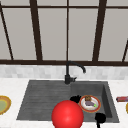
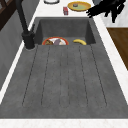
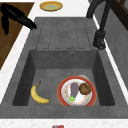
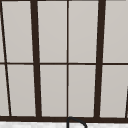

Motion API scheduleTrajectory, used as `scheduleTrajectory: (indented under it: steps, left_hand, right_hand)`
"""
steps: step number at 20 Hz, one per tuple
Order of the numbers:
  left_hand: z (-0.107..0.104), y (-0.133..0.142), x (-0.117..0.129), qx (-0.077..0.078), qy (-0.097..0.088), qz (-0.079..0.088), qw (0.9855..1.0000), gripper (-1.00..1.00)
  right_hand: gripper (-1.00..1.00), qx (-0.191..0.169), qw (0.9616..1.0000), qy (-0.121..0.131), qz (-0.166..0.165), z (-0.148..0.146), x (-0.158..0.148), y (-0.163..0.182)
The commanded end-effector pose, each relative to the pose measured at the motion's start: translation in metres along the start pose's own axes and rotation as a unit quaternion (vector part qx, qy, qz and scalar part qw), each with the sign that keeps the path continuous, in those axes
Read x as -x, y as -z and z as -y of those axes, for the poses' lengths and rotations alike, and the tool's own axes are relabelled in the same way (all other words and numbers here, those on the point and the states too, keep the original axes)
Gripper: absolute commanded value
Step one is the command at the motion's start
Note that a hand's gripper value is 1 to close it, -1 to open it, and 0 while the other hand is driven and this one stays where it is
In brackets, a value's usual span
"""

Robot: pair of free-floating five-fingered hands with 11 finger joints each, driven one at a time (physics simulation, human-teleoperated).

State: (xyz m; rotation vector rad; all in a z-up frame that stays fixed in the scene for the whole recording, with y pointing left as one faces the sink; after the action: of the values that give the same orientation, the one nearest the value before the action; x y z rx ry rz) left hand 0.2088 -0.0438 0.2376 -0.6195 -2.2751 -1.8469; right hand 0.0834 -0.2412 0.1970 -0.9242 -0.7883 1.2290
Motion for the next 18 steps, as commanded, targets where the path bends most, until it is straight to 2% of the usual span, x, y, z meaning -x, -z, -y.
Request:
scheduleTrajectory:
  steps: [1, 3, 5, 9, 12, 13, 15, 18]
  left_hand:
    - [0.001, 0.016, 0.024, 0.021, -0.006, -0.008, 0.9997, -1.00]
    - [0.004, 0.023, 0.028, 0.026, -0.010, 0.004, 0.9996, -1.00]
    - [0.006, 0.026, 0.038, 0.032, -0.015, 0.003, 0.9994, -1.00]
    - [0.020, 0.021, 0.042, 0.046, -0.035, 0.019, 0.9982, -1.00]
    - [0.031, 0.020, 0.046, 0.053, -0.033, 0.031, 0.9975, -1.00]
    - [0.036, 0.019, 0.048, 0.057, -0.031, 0.031, 0.9974, -1.00]
    - [0.039, 0.016, 0.057, 0.054, -0.028, 0.019, 0.9980, -1.00]
    - [0.048, 0.014, 0.057, 0.058, -0.025, 0.041, 0.9972, -1.00]
  right_hand:
    - [0.00, 0.000, 1.0000, 0.000, 0.000, 0.000, 0.000, 0.000]
    - [0.00, 0.000, 1.0000, 0.000, 0.000, 0.000, 0.000, 0.000]
    - [0.00, 0.000, 1.0000, 0.000, 0.000, 0.000, 0.000, 0.000]
    - [0.00, 0.000, 1.0000, 0.000, 0.000, 0.000, 0.000, 0.000]
    - [0.00, 0.000, 1.0000, 0.000, 0.000, 0.000, 0.000, 0.000]
    - [0.00, 0.000, 1.0000, 0.000, 0.000, 0.000, 0.000, 0.000]
    - [0.00, 0.000, 1.0000, 0.000, 0.000, 0.000, 0.000, 0.000]
    - [0.00, 0.000, 1.0000, 0.000, 0.000, 0.000, 0.000, 0.000]
